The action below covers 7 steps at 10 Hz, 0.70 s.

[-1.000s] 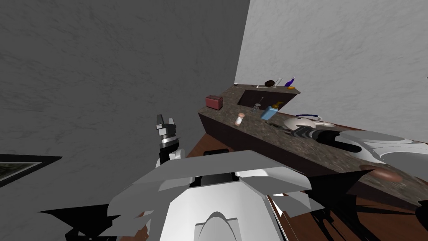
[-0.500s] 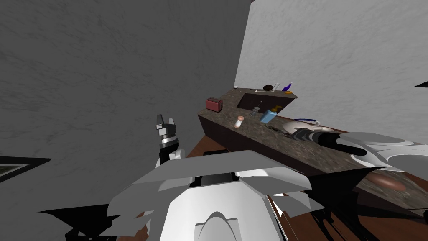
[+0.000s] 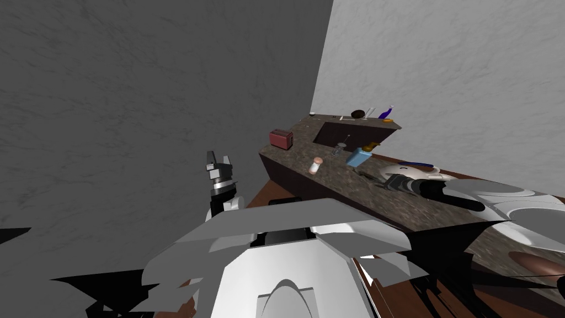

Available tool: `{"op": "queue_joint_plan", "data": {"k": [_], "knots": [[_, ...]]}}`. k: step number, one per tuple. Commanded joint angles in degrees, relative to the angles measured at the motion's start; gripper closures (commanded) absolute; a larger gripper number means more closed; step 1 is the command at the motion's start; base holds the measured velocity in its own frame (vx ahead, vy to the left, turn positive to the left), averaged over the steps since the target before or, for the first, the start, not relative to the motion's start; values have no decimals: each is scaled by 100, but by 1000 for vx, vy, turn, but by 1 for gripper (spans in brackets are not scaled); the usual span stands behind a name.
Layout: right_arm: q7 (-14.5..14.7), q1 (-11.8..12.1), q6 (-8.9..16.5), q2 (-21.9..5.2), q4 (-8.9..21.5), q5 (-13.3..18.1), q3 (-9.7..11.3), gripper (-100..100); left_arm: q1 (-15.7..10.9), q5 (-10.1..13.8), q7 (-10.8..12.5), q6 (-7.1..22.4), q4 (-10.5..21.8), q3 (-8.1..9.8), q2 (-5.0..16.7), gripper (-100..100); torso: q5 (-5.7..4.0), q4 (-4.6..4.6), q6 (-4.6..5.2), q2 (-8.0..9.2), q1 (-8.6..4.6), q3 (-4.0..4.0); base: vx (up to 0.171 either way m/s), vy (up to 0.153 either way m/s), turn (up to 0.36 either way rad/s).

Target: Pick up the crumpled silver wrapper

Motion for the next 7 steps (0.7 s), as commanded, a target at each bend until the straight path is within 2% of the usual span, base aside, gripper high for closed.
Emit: {"op": "queue_joint_plan", "data": {"k": [1,2,3,7], "knots": [[66,-52,129,158,49,22,34,-100,0,0,0,0,0,0,0,0,0,0,0,0,0,0,-18,-21,62],[11,21,81,67,-31,1,5,-100,-1,0,0,0,0,0,0,0,-1,3,-1,11,-4,7,-10,-12,25],[15,23,107,76,-36,2,6,100,0,0,0,0,0,0,0,0,0,4,1,13,-1,8,0,0,0],[15,23,105,75,-35,2,6,100,0,0,0,0,0,0,0,0,2,3,1,11,4,7,0,0,0]]}}
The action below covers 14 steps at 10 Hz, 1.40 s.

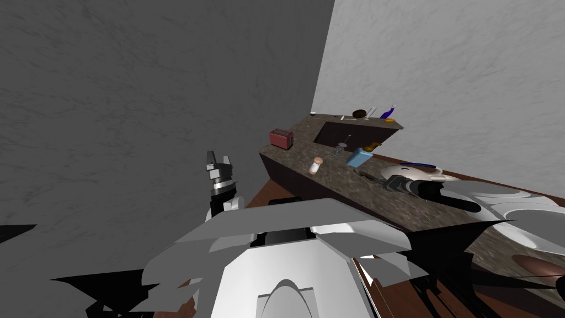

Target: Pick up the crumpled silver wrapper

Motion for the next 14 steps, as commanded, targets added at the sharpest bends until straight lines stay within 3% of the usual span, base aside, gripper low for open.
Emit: {"op": "queue_joint_plan", "data": {"k": [1,2,3,6,11,14], "knots": [[0,0,0,0,0,0,0,0,0,0,0,0,0,0,0,0,0,0,0,0,0,0,0,0,0],[-85,-67,165,-39,50,-27,-78,-100,0,0,0,0,0,0,0,0,0,0,0,0,0,0,-56,85,-17],[-85,-67,165,-39,50,-27,-78,-100,-1,0,0,0,0,-1,-1,0,4,3,0,15,26,8,-73,96,-22],[-249,-189,486,-131,127,-67,-222,-100,-2,0,0,0,0,-2,-2,0,15,11,2,48,62,27,-127,144,-28],[-449,-280,892,-165,218,-98,-331,-100,-1,0,0,0,0,-1,-1,0,8,5,2,21,31,13,-66,85,-24],[-174,-45,952,-246,250,194,-118,-100,1,0,0,0,0,0,0,0,-1,-7,-1,-37,-10,-20,103,-36,21]]}}
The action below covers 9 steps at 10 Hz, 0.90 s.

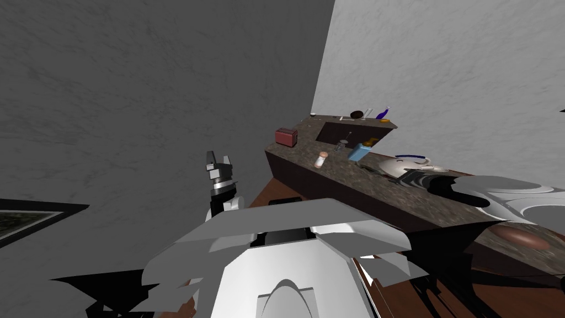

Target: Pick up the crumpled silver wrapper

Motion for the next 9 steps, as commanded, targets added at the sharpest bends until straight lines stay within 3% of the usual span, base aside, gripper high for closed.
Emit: {"op": "queue_joint_plan", "data": {"k": [1,4,7,8,9], "knots": [[203,81,-44,1,87,136,119,-100,0,0,0,0,0,0,0,0,0,0,0,0,0,0,148,-88,55],[511,264,-100,54,194,341,332,-100,1,0,0,0,0,1,0,0,-6,-5,-1,-19,-18,-12,164,-103,47],[560,338,-87,89,182,371,357,-100,0,0,0,0,0,0,0,0,0,3,1,16,10,8,61,-34,14],[589,331,-103,98,197,377,363,0,-1,0,0,0,0,-1,-1,0,4,6,1,30,20,16,6,-3,2],[586,295,37,257,289,379,411,-100,-1,0,0,0,0,-1,-1,0,5,8,2,40,25,22,-17,-48,207]]}}
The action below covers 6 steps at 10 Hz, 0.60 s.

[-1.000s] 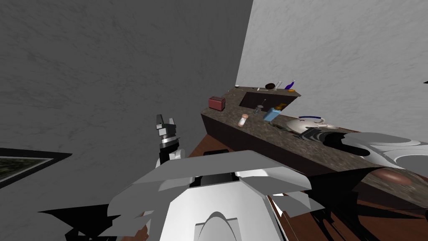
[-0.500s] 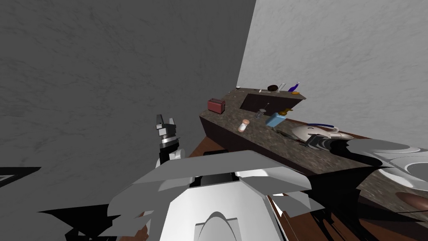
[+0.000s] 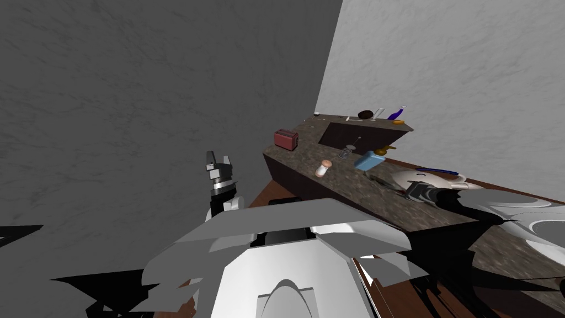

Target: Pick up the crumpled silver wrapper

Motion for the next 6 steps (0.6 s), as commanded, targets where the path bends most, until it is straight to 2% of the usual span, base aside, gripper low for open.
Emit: {"op": "queue_joint_plan", "data": {"k": [1,2,3,6], "knots": [[-64,94,171,45,-92,-17,28,-100,0,0,0,0,0,0,0,0,0,0,0,0,0,0,-37,-81,166],[-27,92,96,22,-82,-19,8,-100,1,0,0,0,0,1,0,0,-2,2,6,8,-11,5,-19,-25,44],[-44,106,129,21,-101,-22,7,100,1,0,0,0,0,1,0,0,0,2,8,6,4,5,0,0,0],[-47,112,113,39,-103,-24,18,100,1,0,0,0,0,0,0,0,17,2,-2,-6,17,-2,-2,2,-5]]}}
